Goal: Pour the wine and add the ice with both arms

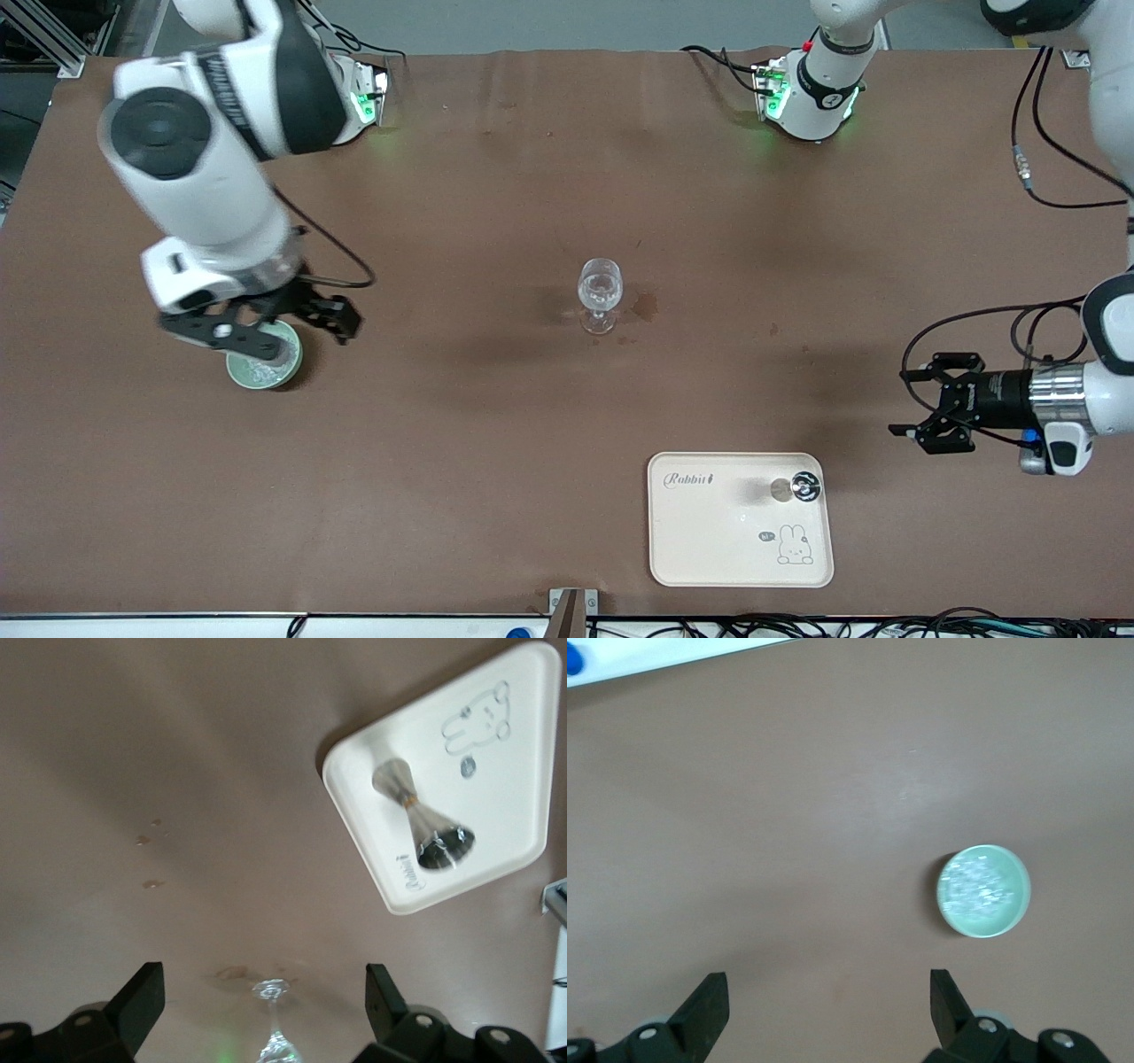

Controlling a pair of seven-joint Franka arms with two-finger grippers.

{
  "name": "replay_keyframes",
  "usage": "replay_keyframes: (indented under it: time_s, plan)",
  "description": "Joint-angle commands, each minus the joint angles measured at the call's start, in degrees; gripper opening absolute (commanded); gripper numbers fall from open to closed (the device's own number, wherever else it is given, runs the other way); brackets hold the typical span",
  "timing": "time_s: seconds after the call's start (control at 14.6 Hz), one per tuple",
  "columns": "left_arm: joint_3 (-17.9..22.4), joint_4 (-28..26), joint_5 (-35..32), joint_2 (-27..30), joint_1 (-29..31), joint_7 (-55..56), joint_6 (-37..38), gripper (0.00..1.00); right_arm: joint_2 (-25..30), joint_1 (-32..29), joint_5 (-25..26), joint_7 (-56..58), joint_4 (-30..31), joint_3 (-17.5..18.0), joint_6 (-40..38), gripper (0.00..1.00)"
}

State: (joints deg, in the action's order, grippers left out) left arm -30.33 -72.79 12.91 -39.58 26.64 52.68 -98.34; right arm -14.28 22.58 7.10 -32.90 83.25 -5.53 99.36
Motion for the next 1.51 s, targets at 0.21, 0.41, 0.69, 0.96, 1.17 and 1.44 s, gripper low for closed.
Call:
replay_keyframes:
  time_s: [0.21,0.41,0.69,0.96,1.17,1.44]
  plan:
    - [-10.7,-2.7,-20.7,12.6,-0.3,-6.3,6.8,1.00,13.1,-11.7,-1.0,16.4,14.0,1.6,0.7,0.99]
    - [-15.6,-2.7,-27.5,16.3,0.0,-10.4,9.1,1.00,16.9,-15.0,-1.1,21.9,17.4,1.5,0.4,0.99]
    - [-15.9,-3.0,-27.8,23.5,0.3,-21.6,11.3,1.00,20.2,-19.0,-1.2,31.1,19.4,1.4,-2.1,0.99]
    - [-11.2,-4.1,-27.1,29.7,-4.1,-31.0,14.7,1.00,21.6,-20.6,-5.0,38.3,18.0,-0.9,-5.7,1.00]
    - [3.7,-6.8,-20.6,35.5,-14.0,-38.0,15.4,1.00,21.2,-20.6,-6.0,40.7,14.0,-1.9,-10.2,1.00]
    - [16.7,-12.6,-16.2,41.3,-22.8,-43.6,14.2,1.00,21.0,-20.1,-5.9,40.6,8.9,-1.7,-13.0,1.00]
